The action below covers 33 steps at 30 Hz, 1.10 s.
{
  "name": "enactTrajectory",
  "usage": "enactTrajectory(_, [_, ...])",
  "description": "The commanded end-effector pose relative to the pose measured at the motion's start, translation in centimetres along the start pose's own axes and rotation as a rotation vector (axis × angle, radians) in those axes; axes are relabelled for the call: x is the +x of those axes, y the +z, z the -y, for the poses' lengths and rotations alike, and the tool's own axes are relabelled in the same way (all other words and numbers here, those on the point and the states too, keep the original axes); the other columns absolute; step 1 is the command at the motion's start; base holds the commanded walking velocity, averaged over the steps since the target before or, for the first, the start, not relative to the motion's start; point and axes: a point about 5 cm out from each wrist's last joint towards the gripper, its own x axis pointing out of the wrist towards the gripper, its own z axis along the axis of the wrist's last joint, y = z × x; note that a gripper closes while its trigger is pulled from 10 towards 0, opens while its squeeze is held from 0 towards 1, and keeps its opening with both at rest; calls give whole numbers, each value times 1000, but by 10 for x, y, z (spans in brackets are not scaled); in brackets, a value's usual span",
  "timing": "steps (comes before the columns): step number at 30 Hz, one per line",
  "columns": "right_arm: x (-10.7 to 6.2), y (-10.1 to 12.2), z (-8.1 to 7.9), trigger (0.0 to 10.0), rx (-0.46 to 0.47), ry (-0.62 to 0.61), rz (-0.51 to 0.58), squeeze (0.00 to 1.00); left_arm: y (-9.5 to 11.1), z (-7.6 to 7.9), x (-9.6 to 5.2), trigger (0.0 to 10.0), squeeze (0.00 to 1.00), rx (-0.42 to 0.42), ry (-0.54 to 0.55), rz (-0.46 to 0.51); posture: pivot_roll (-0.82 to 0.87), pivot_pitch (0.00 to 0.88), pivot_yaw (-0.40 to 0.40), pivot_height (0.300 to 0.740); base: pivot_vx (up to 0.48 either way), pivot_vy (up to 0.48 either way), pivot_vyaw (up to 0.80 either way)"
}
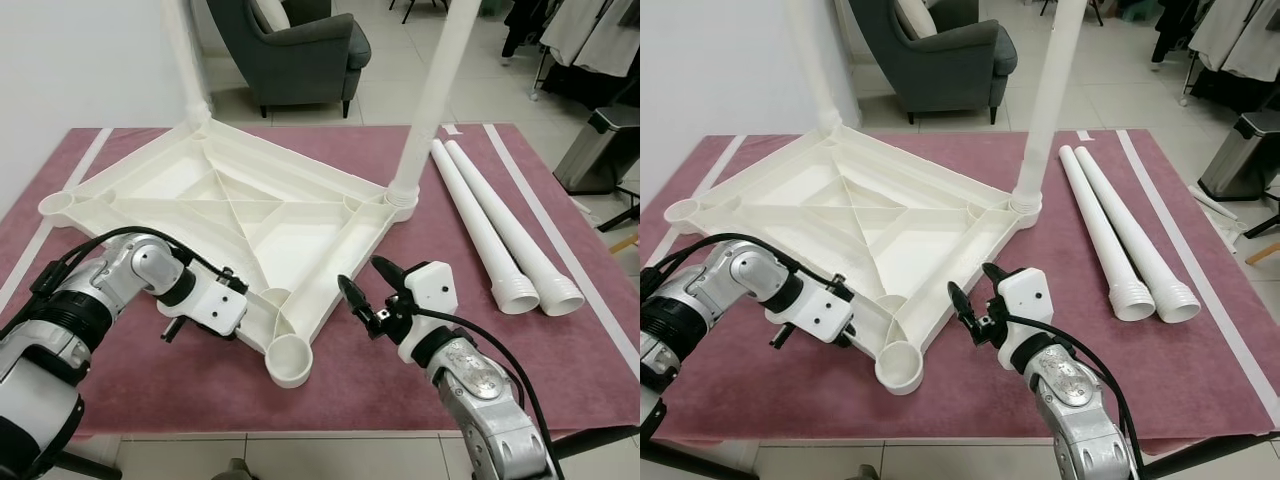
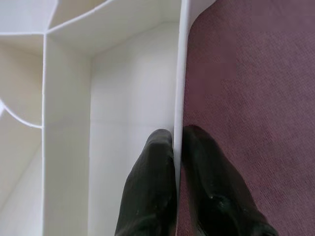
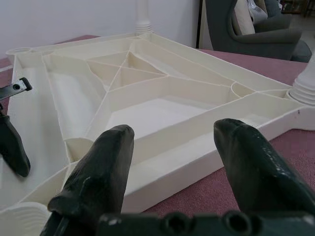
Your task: Building children table
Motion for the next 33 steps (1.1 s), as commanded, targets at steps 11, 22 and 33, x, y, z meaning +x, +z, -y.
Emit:
enactTrajectory(11, [1, 0, -2, 10000, 13, -5, 2, 0, 19, -25, 12, 0, 0, -302, 241, 290, 47, 23, 66, 740, 0, 0, 0])
enactTrajectory(22, [7, 4, 12, 10000, -7, -107, 21, 0, 50, -65, 40, 0, 0, -481, 444, 364, 40, 14, 78, 740, 0, 0, 0])
enactTrajectory(33, [9, 7, 21, 10000, -16, -158, 32, 0, 74, -85, 56, 0, 0, -505, 529, 345, 37, 14, 81, 740, 0, 0, 0])
